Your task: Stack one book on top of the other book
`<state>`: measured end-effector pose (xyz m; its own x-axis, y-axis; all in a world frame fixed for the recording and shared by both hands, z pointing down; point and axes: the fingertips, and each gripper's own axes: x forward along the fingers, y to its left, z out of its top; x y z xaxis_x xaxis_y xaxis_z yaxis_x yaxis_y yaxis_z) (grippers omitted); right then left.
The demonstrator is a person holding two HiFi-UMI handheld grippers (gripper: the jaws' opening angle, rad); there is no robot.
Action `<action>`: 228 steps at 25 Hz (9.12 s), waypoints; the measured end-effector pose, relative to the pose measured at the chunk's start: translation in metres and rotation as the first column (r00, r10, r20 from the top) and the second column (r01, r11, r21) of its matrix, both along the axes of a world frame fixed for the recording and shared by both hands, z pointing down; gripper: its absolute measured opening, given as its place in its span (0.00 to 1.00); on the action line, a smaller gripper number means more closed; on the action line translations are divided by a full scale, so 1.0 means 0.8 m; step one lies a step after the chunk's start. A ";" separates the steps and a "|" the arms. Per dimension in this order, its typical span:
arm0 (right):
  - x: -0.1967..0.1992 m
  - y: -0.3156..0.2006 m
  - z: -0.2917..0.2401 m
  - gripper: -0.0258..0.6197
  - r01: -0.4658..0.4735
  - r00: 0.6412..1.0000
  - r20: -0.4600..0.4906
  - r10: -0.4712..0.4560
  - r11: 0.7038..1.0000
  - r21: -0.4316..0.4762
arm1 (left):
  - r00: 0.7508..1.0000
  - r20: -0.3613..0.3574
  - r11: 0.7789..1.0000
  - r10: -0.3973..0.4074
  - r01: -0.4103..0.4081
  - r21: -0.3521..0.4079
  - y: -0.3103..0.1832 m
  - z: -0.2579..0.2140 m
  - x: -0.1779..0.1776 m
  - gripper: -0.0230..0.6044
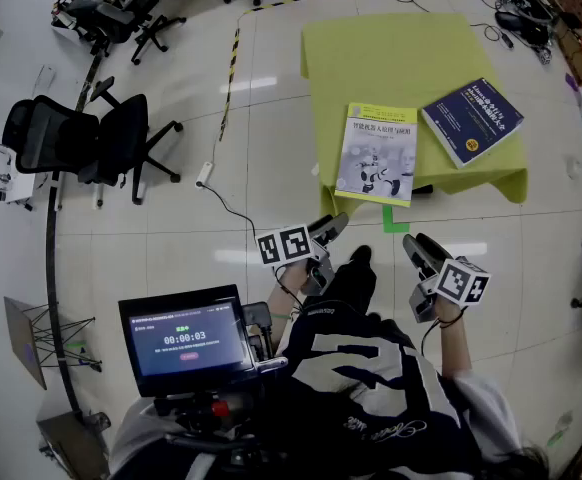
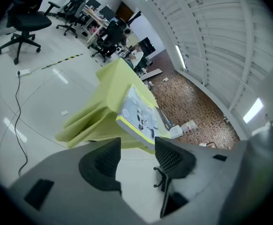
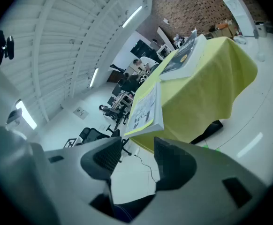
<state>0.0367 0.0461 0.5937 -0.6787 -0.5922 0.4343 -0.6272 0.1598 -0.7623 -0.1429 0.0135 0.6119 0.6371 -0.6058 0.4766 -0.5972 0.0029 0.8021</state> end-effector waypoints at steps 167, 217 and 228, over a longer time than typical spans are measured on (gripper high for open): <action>0.096 -0.137 -0.130 0.04 -0.398 0.890 -0.139 0.435 0.888 0.229 | 0.805 0.146 0.769 0.575 -0.593 0.239 -0.155 -0.125 0.161 0.04; 0.014 0.179 -0.151 0.04 -0.055 0.992 -0.100 0.083 0.965 0.255 | 0.881 0.232 0.845 0.413 -0.465 0.264 0.199 -0.167 0.178 0.04; 0.017 0.184 -0.147 0.04 -0.090 0.985 -0.116 0.124 0.961 0.260 | 0.843 0.242 0.800 0.481 -0.535 0.271 0.208 -0.162 0.194 0.04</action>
<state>0.0506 0.1935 0.4765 -0.5531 -0.7600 0.3414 -0.7421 0.2632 -0.6164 0.0123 0.1800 0.4826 0.8309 -0.3485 0.4337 -0.5551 -0.5720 0.6039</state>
